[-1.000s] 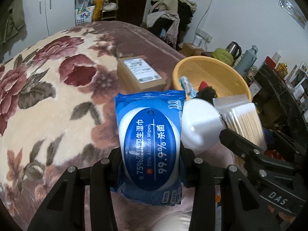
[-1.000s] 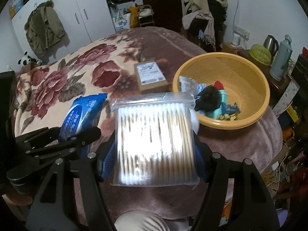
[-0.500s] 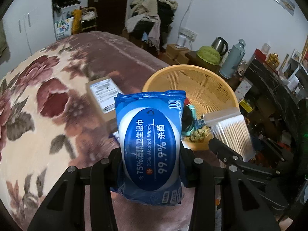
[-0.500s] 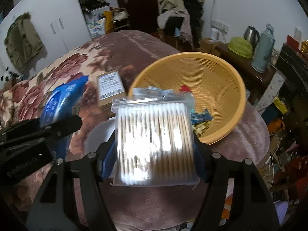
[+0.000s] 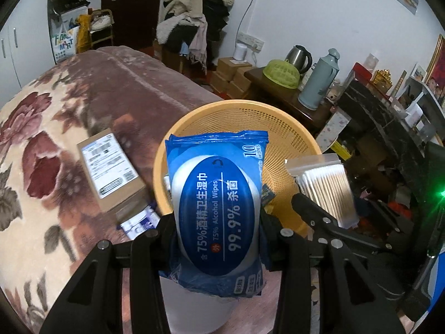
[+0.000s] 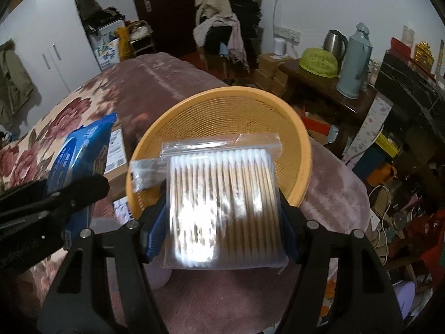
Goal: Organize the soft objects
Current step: 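Lower both packets into the orange basket and open both tools, then withdraw both open tools from the basket back over the blanket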
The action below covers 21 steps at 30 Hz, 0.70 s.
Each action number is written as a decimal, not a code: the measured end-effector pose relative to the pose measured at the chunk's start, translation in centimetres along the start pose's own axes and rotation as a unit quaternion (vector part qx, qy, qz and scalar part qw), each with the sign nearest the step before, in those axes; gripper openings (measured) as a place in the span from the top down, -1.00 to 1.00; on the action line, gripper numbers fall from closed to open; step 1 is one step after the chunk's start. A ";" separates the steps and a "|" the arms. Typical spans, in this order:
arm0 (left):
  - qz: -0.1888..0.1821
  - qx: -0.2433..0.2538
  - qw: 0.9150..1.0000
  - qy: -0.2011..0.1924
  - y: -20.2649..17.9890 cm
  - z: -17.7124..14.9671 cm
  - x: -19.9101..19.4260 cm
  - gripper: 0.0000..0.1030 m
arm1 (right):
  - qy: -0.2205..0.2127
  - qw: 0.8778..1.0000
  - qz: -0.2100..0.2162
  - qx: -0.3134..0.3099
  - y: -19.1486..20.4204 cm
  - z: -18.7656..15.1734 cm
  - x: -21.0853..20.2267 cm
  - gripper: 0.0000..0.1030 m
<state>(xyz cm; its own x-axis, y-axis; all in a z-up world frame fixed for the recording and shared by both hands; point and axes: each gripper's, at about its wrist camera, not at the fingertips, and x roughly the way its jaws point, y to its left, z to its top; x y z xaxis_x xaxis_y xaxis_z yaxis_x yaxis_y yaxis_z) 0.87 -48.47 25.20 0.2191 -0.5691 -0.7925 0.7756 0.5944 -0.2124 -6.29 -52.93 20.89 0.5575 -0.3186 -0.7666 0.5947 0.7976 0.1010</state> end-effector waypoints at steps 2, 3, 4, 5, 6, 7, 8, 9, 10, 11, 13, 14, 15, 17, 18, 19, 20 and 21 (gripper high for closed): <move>-0.010 -0.005 1.000 -0.003 -0.1 0.6 0.7 0.13 | 0.000 1.000 -0.002 0.005 -0.4 0.3 0.4 -0.33; -0.015 -0.009 1.000 -0.004 -0.1 0.8 1.0 0.09 | -0.001 1.000 0.000 0.008 -0.5 0.4 0.5 -0.34; -0.022 -0.014 1.000 -0.008 -0.1 1.1 1.3 0.00 | -0.003 1.000 0.002 0.015 -0.8 0.6 0.6 -0.36; -0.025 -0.017 0.999 -0.011 -0.1 1.3 1.5 -0.08 | -0.006 1.000 0.002 0.026 -1.1 0.9 0.7 -0.36; -0.032 -0.023 0.999 -0.019 -0.1 1.5 1.7 -0.23 | -0.010 0.999 0.006 0.034 -1.4 1.1 0.8 -0.36; -0.038 -0.026 0.999 -0.024 0.0 1.7 1.7 -0.48 | -0.012 0.999 0.009 0.043 -1.7 1.3 1.0 -0.37; -0.048 -0.030 0.998 -0.028 0.1 1.8 1.8 -0.63 | -0.012 0.999 0.010 0.051 -1.9 1.4 1.1 -0.38; -0.050 -0.034 0.998 -0.029 0.2 1.9 1.7 -0.87 | -0.007 0.998 0.007 0.059 -2.2 1.4 1.3 -0.39; -0.048 -0.035 0.998 -0.031 0.4 1.8 1.5 -0.98 | -0.003 0.998 0.002 0.062 -2.3 1.3 1.4 -0.44; -0.043 -0.032 0.998 -0.036 0.5 1.6 1.1 -0.99 | -0.003 0.998 -0.003 0.061 -2.3 1.2 1.3 -0.57; -0.023 -0.022 0.998 -0.049 0.7 1.2 0.3 -0.99 | -0.007 0.998 -0.006 0.055 -2.2 1.0 1.2 -0.87; -0.011 -0.016 0.998 -0.055 0.8 0.8 -0.2 -0.99 | -0.008 0.999 -0.007 0.052 -2.1 0.9 1.1 -0.99; -0.006 -0.015 0.998 -0.058 0.9 0.7 -0.4 -0.99 | -0.009 0.999 -0.009 0.049 -2.0 0.7 0.9 -1.00; 0.010 -0.013 0.998 -0.062 1.3 0.2 -1.0 -0.99 | -0.007 0.999 -0.011 0.045 -2.0 0.5 1.0 -1.00; 0.012 -0.012 0.998 -0.062 1.5 0.2 -1.2 -0.99 | -0.006 0.999 -0.011 0.045 -2.0 0.4 1.0 -1.00; 0.014 -0.009 0.998 -0.062 1.5 0.0 -1.4 -0.99 | -0.002 0.999 -0.009 0.045 -1.9 0.2 1.1 -1.00; 0.019 -0.006 0.998 -0.062 1.6 -0.2 -1.6 -0.99 | 0.000 0.999 -0.010 0.046 -1.8 0.0 1.1 -1.00; 0.020 -0.006 0.998 -0.063 1.6 -0.2 -1.7 -0.99 | 0.002 0.999 -0.011 0.047 -1.9 -0.1 1.2 -1.00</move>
<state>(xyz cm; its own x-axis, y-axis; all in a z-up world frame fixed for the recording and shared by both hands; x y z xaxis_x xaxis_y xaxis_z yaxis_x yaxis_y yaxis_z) 1.62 -46.41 26.04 0.3231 -0.6114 -0.7224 0.7577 0.6245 -0.1896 -6.81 -54.76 19.78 0.5419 -0.3327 -0.7718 0.6580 0.7393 0.1433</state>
